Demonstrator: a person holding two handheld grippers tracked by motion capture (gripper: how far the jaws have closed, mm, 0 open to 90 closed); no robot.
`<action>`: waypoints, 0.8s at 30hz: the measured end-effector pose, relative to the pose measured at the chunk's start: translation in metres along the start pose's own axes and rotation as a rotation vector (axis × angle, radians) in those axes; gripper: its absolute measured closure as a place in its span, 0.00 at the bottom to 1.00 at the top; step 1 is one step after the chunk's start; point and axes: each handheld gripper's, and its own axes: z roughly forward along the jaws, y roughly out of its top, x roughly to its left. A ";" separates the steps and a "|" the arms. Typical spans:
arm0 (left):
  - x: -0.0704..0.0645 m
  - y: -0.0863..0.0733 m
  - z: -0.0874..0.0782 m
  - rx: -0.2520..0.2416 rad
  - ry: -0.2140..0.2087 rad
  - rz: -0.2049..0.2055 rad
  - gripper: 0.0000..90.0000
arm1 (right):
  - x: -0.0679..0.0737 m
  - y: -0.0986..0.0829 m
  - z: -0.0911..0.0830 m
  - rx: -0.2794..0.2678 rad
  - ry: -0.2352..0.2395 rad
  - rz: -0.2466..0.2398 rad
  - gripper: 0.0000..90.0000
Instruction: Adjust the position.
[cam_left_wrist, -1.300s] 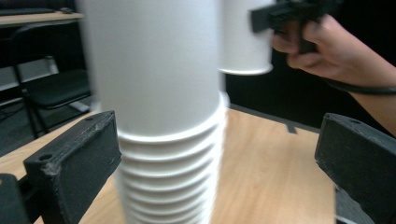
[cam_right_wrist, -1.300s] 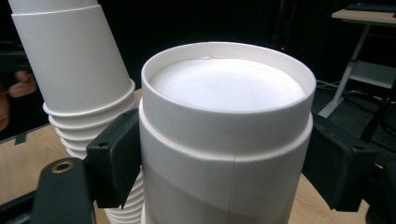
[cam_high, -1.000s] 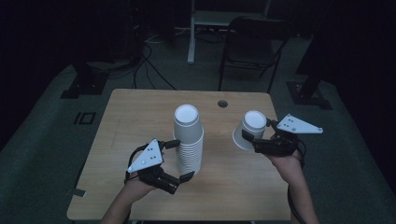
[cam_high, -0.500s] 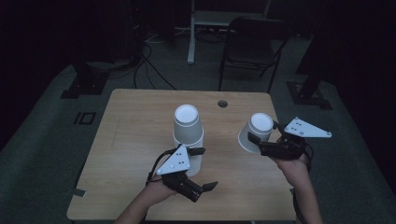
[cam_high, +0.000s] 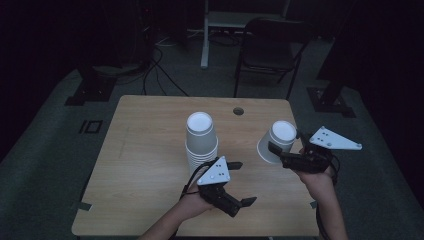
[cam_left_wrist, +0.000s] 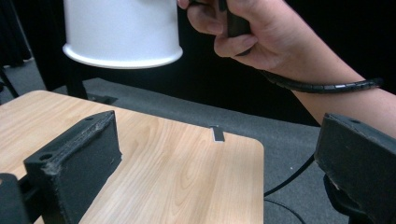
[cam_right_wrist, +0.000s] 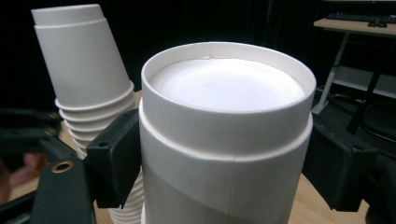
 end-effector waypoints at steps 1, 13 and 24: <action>0.001 0.000 0.004 0.002 -0.007 -0.006 0.01 | 0.001 0.001 0.000 -0.002 0.002 -0.002 0.22; 0.015 0.002 0.046 0.001 -0.047 -0.056 0.01 | 0.017 0.012 0.000 -0.036 0.052 -0.022 0.22; 0.025 0.010 0.040 -0.091 -0.020 -0.091 0.16 | 0.011 -0.001 -0.006 -0.008 0.052 -0.005 0.22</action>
